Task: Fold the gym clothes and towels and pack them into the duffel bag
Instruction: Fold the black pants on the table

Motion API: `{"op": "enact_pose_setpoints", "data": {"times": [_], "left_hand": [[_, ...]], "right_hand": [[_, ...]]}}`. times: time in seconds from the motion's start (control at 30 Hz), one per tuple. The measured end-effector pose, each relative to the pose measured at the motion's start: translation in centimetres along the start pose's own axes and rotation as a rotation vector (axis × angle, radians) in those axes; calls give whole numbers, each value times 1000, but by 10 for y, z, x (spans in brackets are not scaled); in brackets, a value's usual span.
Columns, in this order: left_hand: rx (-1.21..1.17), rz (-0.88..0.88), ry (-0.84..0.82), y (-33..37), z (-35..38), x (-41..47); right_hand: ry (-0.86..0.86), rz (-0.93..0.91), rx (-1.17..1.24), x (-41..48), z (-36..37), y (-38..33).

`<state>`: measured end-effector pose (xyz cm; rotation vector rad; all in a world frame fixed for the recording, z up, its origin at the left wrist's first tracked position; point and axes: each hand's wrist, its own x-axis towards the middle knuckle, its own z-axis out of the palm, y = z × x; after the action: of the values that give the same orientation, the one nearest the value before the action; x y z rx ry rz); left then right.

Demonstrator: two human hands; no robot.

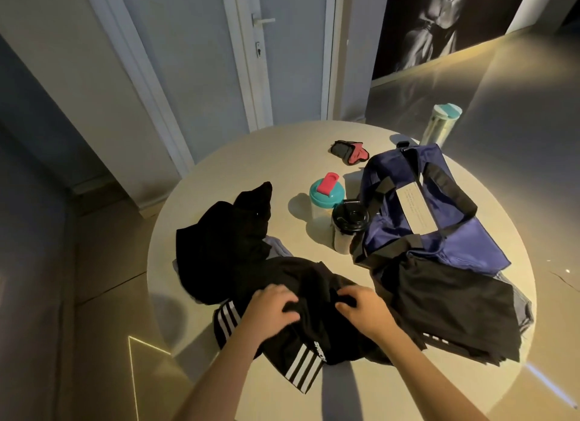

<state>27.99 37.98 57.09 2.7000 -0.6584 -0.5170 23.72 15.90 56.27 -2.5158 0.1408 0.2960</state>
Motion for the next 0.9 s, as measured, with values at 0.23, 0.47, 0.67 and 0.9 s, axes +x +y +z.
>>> {"op": "enact_pose_setpoints", "data": {"times": [0.23,0.47,0.67,0.9], "left_hand": [[351,-14,-347,-14,68,-19],[106,-203,-47,-17,54,-12],[-235,-421,173,-25,0,2],[63,85,58,35,28,7]], "right_hand": [[-167,94,-448,-26,33,22],[7,292,-260,-37,30,40],[97,360,464,-29,1,40],[18,339,619,-40,19,16]]}}
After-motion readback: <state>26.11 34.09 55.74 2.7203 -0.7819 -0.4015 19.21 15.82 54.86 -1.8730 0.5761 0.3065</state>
